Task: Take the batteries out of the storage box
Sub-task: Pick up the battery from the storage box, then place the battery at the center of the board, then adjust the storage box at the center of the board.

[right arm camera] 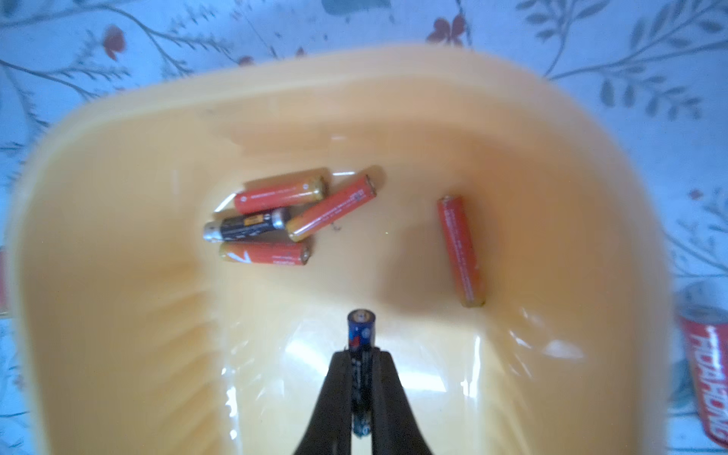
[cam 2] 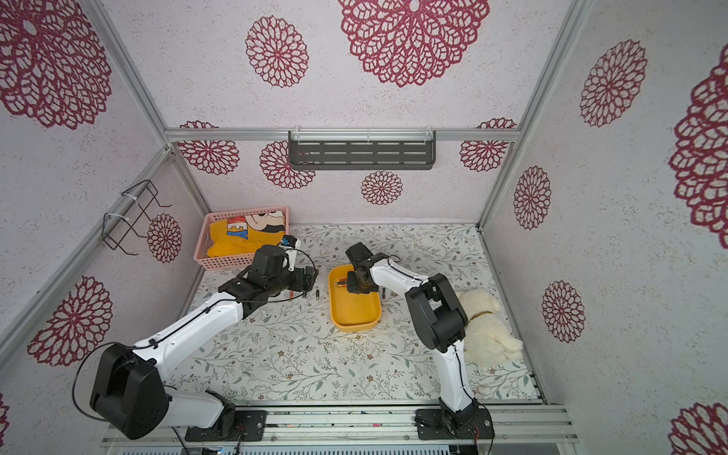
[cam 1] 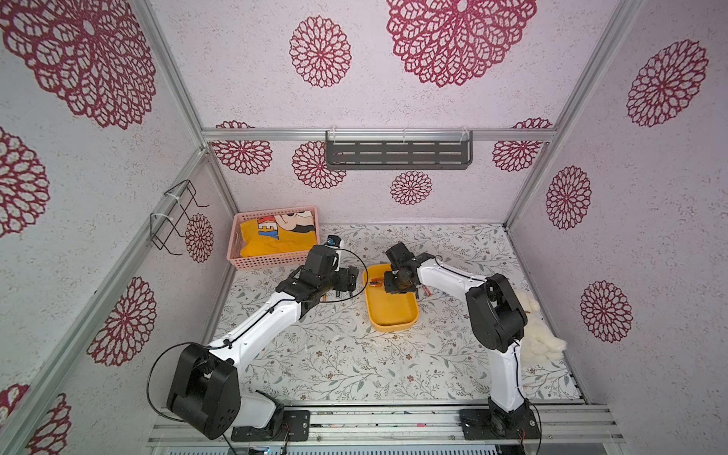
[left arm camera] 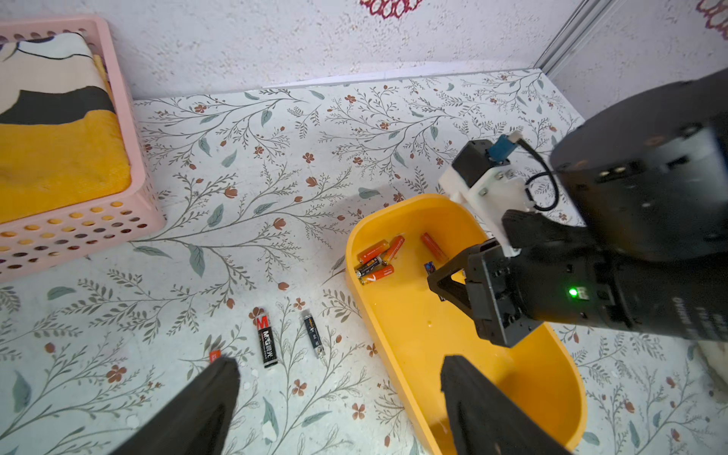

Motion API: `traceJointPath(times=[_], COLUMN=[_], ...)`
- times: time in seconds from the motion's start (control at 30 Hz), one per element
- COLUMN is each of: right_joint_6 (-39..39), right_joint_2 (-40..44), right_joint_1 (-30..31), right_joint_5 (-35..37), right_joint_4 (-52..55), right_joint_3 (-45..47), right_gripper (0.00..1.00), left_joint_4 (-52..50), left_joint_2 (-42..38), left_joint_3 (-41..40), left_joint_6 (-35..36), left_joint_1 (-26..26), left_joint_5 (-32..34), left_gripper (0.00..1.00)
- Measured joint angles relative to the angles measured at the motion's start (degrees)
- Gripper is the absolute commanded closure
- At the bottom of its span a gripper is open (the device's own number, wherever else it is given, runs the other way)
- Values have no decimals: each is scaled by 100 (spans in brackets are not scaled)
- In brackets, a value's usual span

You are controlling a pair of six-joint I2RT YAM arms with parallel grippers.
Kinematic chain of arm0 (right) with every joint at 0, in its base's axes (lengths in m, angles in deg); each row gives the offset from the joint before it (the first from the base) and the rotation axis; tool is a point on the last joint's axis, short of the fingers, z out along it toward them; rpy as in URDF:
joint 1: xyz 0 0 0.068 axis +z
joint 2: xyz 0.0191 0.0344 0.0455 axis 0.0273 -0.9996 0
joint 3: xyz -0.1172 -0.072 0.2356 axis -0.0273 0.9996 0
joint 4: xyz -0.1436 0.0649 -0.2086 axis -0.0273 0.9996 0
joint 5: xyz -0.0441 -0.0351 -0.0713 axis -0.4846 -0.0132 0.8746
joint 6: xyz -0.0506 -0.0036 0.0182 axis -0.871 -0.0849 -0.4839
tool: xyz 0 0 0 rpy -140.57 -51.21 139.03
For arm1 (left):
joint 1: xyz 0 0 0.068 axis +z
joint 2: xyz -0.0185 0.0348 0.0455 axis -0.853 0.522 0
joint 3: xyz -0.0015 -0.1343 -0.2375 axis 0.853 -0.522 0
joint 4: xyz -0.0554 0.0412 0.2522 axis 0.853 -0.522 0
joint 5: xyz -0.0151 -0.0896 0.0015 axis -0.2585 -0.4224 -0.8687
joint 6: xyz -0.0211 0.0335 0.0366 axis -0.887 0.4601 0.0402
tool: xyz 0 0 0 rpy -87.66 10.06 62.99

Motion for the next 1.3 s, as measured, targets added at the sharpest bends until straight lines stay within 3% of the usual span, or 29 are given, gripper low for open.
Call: traceJointPath(times=[0.3,0.57,0.8,1.07,1.3], right_joint_6=[-61,-291,-332,-254,17], right_joint_2=[1504,2568,2605,2277,2013], right_joint_1=[-553,-841,-813,-586,-444], right_joint_5=[-81,59,-13,-46,118], right_joint_4=[-271,-511,-861,-1451,-1593], right_joint_3=[800,2487,3600,3665,3665], right_gripper=[100,100,100,100,100], left_joint_4=[7,-111,-142,-153,-426], left_joint_2=[546,1598,2120,2527,2677], left_joint_3=[251,544,813,1025,1088], left_joint_6=[-315,-568,-638,-647,-586], left_joint_1=[-22,-273,-306,-308,-308], left_joint_5=[-358,-656,-848,-944,-807], left_gripper=[23,33,44,56,74])
